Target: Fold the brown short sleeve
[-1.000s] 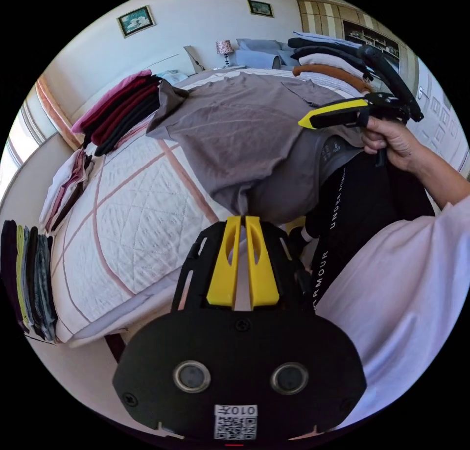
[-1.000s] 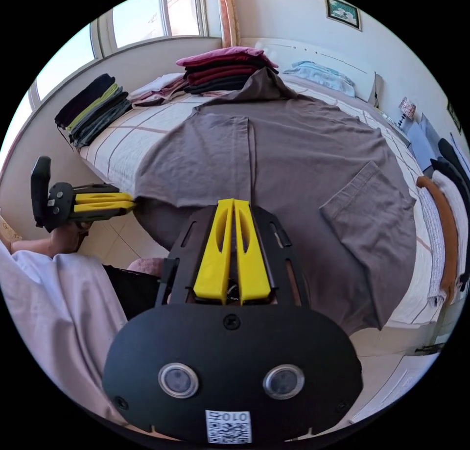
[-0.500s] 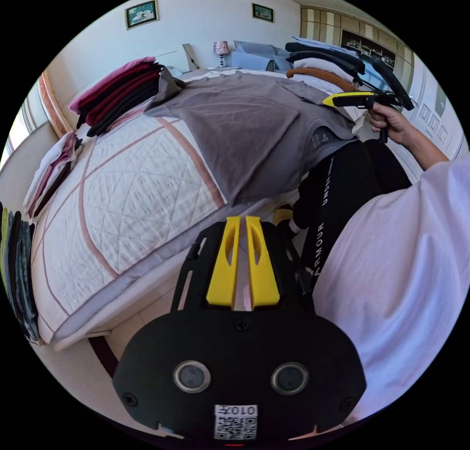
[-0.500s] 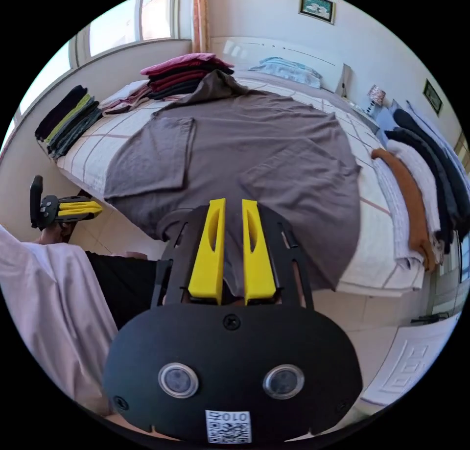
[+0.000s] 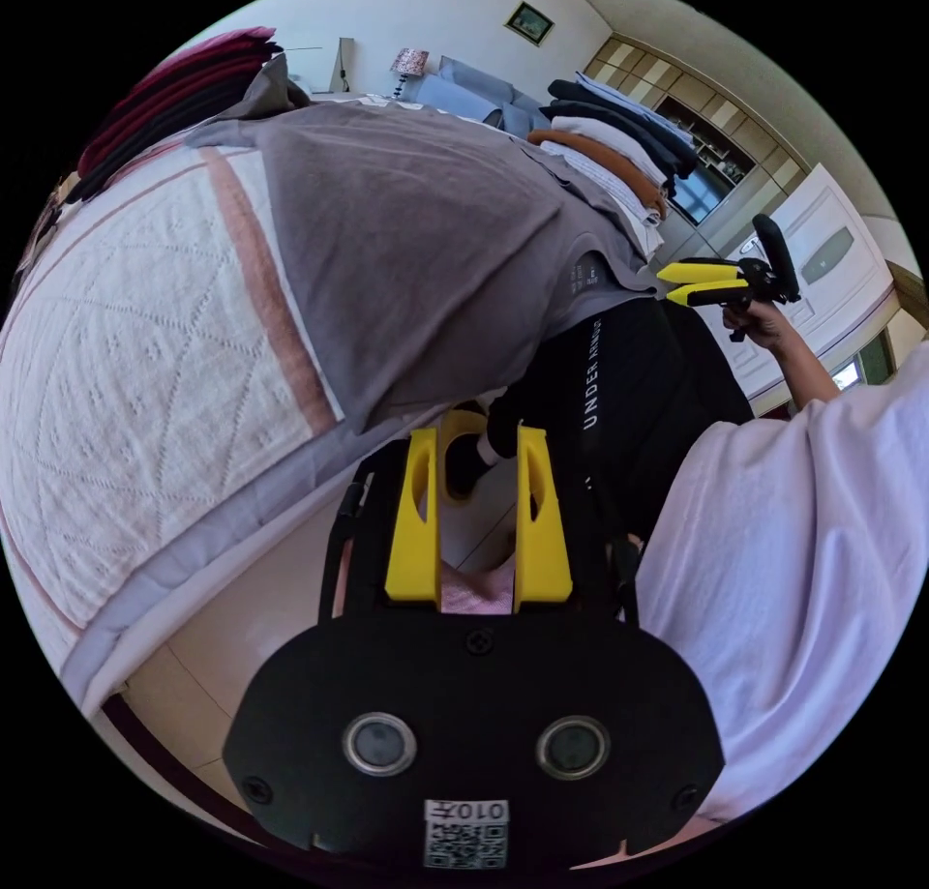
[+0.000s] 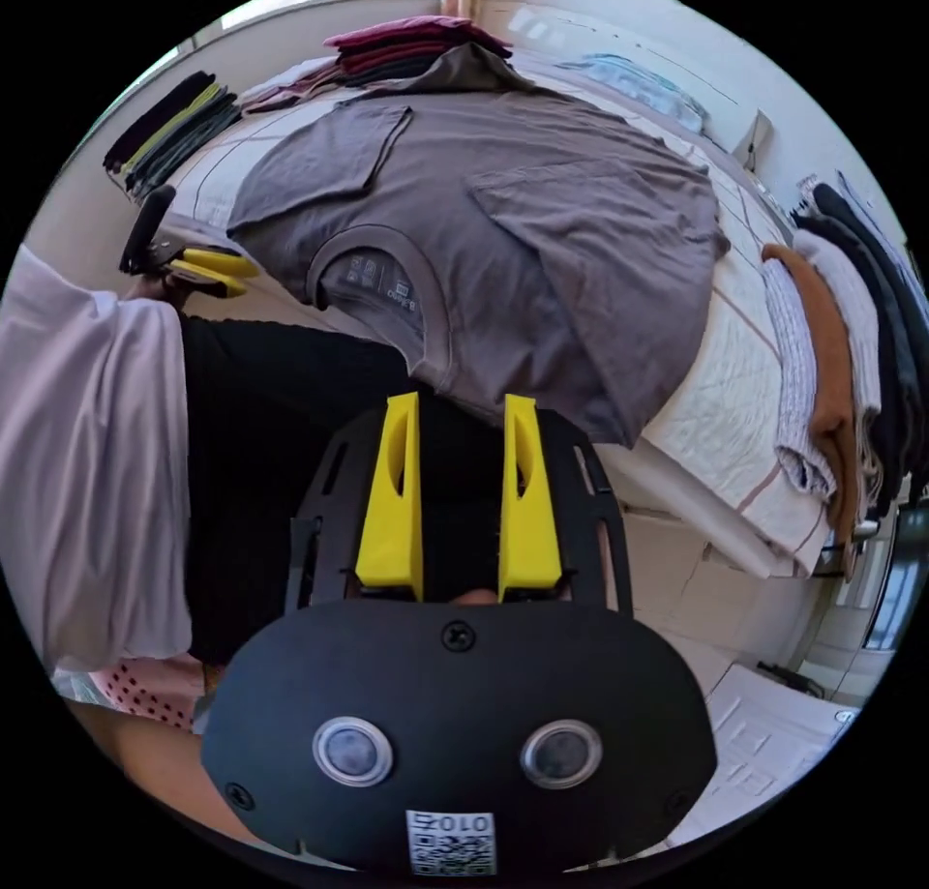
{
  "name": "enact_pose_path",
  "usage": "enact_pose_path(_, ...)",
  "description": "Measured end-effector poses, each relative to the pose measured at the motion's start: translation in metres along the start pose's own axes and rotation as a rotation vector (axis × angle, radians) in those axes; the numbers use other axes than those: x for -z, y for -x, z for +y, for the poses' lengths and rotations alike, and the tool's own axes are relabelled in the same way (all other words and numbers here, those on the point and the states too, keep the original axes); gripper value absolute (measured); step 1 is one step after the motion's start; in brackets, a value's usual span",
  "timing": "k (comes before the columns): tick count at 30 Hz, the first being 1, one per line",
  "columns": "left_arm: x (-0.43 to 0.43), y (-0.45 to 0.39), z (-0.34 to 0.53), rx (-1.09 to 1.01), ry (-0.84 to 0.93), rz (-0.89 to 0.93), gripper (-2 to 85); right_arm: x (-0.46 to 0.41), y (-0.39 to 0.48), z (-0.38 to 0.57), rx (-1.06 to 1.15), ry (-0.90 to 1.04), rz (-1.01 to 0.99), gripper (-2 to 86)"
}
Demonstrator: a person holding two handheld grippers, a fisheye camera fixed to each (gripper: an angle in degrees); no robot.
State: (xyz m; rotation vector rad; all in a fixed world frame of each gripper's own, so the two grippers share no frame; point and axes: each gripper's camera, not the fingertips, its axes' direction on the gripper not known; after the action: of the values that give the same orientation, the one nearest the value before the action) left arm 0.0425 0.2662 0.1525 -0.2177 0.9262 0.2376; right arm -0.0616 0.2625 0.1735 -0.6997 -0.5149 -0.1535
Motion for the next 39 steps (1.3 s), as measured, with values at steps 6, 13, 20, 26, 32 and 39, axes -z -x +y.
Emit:
enact_pose_path(6, -0.025, -0.008, -0.007, -0.066, 0.041, -0.003, 10.5, -0.013, 0.002, -0.02, 0.153, 0.014, -0.01, 11.7)
enact_pose_path(13, -0.021, 0.0, -0.005, -0.002, -0.057, 0.155, 4.1, -0.018, 0.002, -0.032, 0.165, -0.012, -0.085, 5.7)
enact_pose_path(20, 0.008, -0.025, 0.002, -0.02, -0.102, 0.172, 0.3, 0.012, -0.007, -0.033, 0.146, -0.043, -0.137, 4.2)
enact_pose_path(26, 0.047, -0.086, -0.008, -0.139, -0.095, -0.07, 0.6, 0.071, -0.022, -0.041, 0.138, -0.208, -0.174, 4.0)
enact_pose_path(32, 0.039, -0.186, -0.042, -0.528, -0.09, -0.329, 4.3, 0.105, -0.033, -0.103, 0.23, -0.172, -0.125, 3.9)
enact_pose_path(39, 0.017, -0.211, -0.072, -0.584, -0.031, -0.401, 7.8, 0.088, -0.084, -0.21, 0.179, 0.01, -0.139, 3.8)
